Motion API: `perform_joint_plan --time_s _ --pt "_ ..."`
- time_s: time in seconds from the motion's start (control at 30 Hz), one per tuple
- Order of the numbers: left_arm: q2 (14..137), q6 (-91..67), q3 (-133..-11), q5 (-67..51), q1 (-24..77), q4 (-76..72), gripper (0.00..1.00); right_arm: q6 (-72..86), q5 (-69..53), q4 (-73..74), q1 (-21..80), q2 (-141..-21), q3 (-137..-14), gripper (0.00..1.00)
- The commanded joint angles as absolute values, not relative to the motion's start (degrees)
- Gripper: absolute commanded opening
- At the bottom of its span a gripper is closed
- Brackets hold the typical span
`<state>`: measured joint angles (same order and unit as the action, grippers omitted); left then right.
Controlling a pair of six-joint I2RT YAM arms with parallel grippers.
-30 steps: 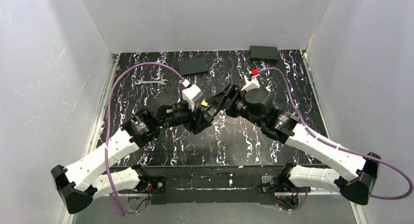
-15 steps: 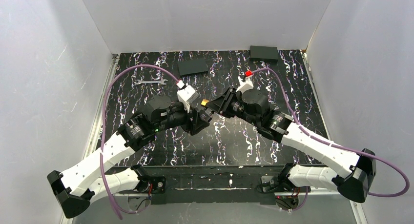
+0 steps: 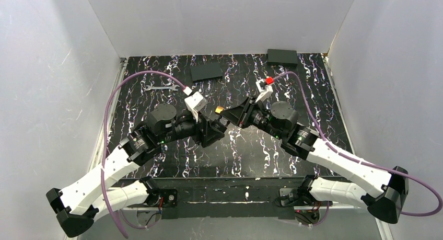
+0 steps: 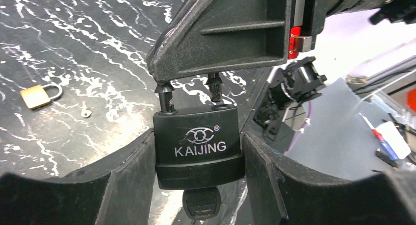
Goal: Unlock with the key
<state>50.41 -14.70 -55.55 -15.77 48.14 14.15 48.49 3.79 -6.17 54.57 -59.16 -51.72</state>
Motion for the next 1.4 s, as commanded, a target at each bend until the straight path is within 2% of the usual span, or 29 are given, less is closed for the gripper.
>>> perform_joint_plan --time_s 0.0,0.3,0.47,0.53,0.67,0.83,0.97,1.13,1.37 --pt "46.61 -19.0 -57.9 -19.89 48.32 7.99 0.0 38.24 1.1 -12.89 54.84 -55.87 -49.03 0.24" --pt "45.47 -25.96 -58.45 -30.06 48.19 3.61 0.0 29.14 -3.07 -23.35 54.84 -51.42 -41.48 0.26" --pt "46.51 -26.88 -59.89 -34.55 48.14 4.88 0.0 26.93 0.62 -20.93 54.84 -49.63 -40.72 0.33" --pt "47.07 -25.85 -60.24 -34.19 48.22 6.34 0.0 26.98 3.0 -17.96 54.84 -49.44 -42.24 0.42" --pt "48.44 -22.96 -60.41 -31.68 48.14 9.26 0.0 27.1 6.44 -9.77 54.84 -48.49 -46.85 0.72" --pt "50.5 -18.92 -60.35 -28.28 48.14 11.11 0.0 29.57 15.45 4.93 54.84 -46.44 -53.81 0.87" --pt "52.8 -16.22 -61.03 -26.3 48.21 12.43 0.0 34.02 18.65 15.65 54.84 -46.95 -61.49 0.87" --pt "54.82 -14.25 -61.63 -25.36 48.1 12.57 0.0 46.39 15.67 26.75 54.84 -49.68 -69.29 0.79" --pt "55.39 -14.76 -61.92 -25.74 48.12 10.78 0.0 56.96 3.73 21.88 54.84 -50.25 -62.31 0.68"
